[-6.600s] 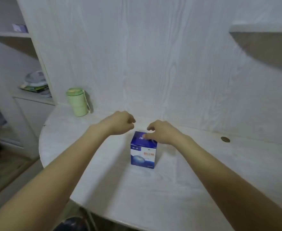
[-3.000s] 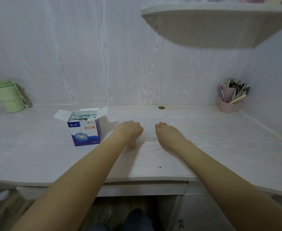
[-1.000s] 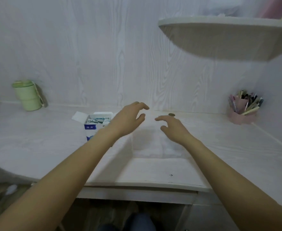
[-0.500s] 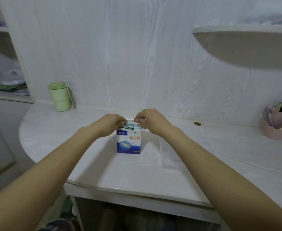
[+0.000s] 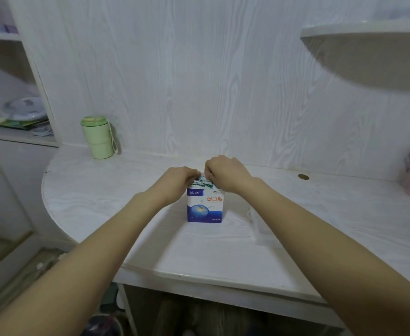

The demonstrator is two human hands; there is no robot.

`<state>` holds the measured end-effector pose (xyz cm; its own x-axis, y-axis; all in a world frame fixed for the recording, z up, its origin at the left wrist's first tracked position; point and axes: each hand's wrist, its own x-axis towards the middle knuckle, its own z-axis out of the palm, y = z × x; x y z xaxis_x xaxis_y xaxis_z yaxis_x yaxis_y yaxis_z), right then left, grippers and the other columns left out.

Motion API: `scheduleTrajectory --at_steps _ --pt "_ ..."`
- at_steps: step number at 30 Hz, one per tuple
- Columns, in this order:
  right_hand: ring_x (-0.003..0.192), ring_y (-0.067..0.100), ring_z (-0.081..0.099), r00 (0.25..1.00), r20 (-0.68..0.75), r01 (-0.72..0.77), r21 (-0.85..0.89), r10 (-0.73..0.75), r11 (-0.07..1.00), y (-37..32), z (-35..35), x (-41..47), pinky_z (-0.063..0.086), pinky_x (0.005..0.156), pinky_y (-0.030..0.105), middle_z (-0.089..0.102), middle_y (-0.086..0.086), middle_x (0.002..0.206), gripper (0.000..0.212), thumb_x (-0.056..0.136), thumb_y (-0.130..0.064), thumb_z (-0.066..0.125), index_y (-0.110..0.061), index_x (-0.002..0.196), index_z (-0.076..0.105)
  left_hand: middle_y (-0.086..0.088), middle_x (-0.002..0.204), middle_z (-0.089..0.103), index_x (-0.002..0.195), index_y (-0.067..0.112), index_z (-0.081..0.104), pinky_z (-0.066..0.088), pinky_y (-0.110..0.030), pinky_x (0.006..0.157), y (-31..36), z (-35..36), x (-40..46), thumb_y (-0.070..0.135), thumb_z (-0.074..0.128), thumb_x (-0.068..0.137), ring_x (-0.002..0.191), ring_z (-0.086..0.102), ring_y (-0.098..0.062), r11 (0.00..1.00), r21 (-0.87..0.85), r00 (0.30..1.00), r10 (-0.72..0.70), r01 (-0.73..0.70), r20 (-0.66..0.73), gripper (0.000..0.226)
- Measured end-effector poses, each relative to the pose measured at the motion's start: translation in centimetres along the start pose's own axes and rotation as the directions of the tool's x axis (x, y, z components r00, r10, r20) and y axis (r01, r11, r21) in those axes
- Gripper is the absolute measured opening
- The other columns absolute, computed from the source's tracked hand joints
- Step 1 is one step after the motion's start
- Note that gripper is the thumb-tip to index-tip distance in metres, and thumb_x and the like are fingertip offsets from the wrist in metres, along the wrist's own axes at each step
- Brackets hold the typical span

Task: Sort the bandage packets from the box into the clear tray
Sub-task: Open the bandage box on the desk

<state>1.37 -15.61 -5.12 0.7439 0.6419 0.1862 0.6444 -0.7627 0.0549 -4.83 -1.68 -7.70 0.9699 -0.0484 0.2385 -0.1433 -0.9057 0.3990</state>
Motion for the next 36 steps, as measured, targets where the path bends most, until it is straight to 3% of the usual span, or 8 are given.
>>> scheduleTrajectory --at_steps 3,6,9,19,24,29,33,36 --pt "0.082 0.022 0.050 1.000 -0.017 -0.013 0.097 0.015 0.995 0.6 -0.8 0.1 0.039 0.065 0.034 0.053 0.003 0.093 0.017 0.088 0.001 0.047 -0.016 0.084 0.045 -0.015 0.125 0.061 0.124 0.005 0.060 0.040 -0.031 0.093 0.0 0.1 0.0 0.007 0.038 0.100 0.114 0.055 -0.028 1.000 -0.011 1.000 0.011 -0.012 -0.021 0.032" --pt "0.078 0.025 0.055 0.999 0.036 -0.036 0.205 0.029 0.978 0.8 -1.3 -0.1 0.043 0.061 0.035 0.058 0.008 0.092 0.008 0.093 -0.006 0.041 -0.014 0.090 0.043 -0.014 0.125 0.061 0.125 0.007 0.059 0.040 -0.029 0.091 0.1 0.1 -0.1 0.007 0.038 0.100 0.113 0.055 -0.028 1.000 -0.024 1.000 0.014 -0.014 -0.020 0.033" --pt "0.084 0.023 0.062 0.996 0.066 -0.079 0.386 0.058 0.919 0.5 -1.1 -0.6 0.052 0.070 0.038 0.063 0.005 0.096 0.011 0.097 -0.023 0.045 -0.015 0.103 0.050 -0.010 0.120 0.064 0.122 0.011 0.062 0.041 -0.027 0.082 -0.1 0.1 -0.1 0.007 0.038 0.099 0.106 0.058 -0.024 1.000 -0.019 1.000 0.019 -0.019 0.008 0.033" --pt "0.097 0.024 0.062 0.995 -0.012 -0.087 0.317 0.096 0.944 0.1 0.0 -0.7 0.053 0.074 0.037 0.065 0.007 0.110 0.015 0.093 -0.022 0.055 -0.014 0.104 0.062 -0.008 0.119 0.064 0.120 0.011 0.062 0.042 -0.027 0.084 0.3 -0.2 -0.2 0.011 0.039 0.099 0.106 0.058 -0.023 0.997 -0.060 0.999 -0.042 0.042 0.002 0.031" --pt "0.093 0.026 0.063 0.993 0.021 -0.115 0.421 0.117 0.900 0.2 0.0 -0.3 0.055 0.071 0.035 0.064 0.012 0.109 0.012 0.093 -0.015 0.055 -0.010 0.100 0.063 -0.003 0.096 0.069 0.103 0.012 0.067 0.048 -0.025 0.065 1.4 0.2 0.7 0.044 0.057 0.090 0.086 0.062 -0.016 0.947 -0.244 0.969 -0.235 0.210 -0.075 0.036" --pt "0.085 0.025 0.061 0.983 0.050 -0.174 0.566 0.177 0.806 0.6 -0.7 -0.2 0.046 0.050 0.022 0.061 0.013 0.103 0.012 0.090 -0.012 0.061 -0.008 0.101 0.063 -0.005 0.103 0.067 0.110 0.009 0.064 0.048 -0.024 0.070 1.4 0.5 1.1 0.042 0.070 0.081 0.091 0.061 -0.016 0.921 -0.306 0.953 -0.285 0.242 -0.102 0.045" --pt "0.079 0.017 0.055 0.974 -0.108 -0.095 0.599 0.198 0.795 1.2 -1.1 0.0 0.037 0.056 0.015 0.064 0.009 0.097 0.013 0.091 -0.013 0.058 -0.011 0.103 0.063 -0.006 0.110 0.064 0.112 0.010 0.060 0.050 -0.031 0.083 1.5 1.0 1.3 0.034 0.072 0.081 0.098 0.060 -0.018 0.923 -0.279 0.939 -0.313 0.266 -0.142 0.041" --pt "0.080 0.015 0.056 0.984 -0.050 -0.109 0.577 0.169 0.810 1.4 -1.0 -0.3 0.041 0.057 0.017 0.059 0.003 0.094 0.021 0.090 -0.014 0.061 -0.011 0.110 0.063 -0.006 0.116 0.063 0.115 0.011 0.059 0.050 -0.035 0.089 1.8 1.1 1.6 0.033 0.069 0.083 0.103 0.059 -0.019 0.921 -0.276 0.939 -0.320 0.276 -0.129 0.040"
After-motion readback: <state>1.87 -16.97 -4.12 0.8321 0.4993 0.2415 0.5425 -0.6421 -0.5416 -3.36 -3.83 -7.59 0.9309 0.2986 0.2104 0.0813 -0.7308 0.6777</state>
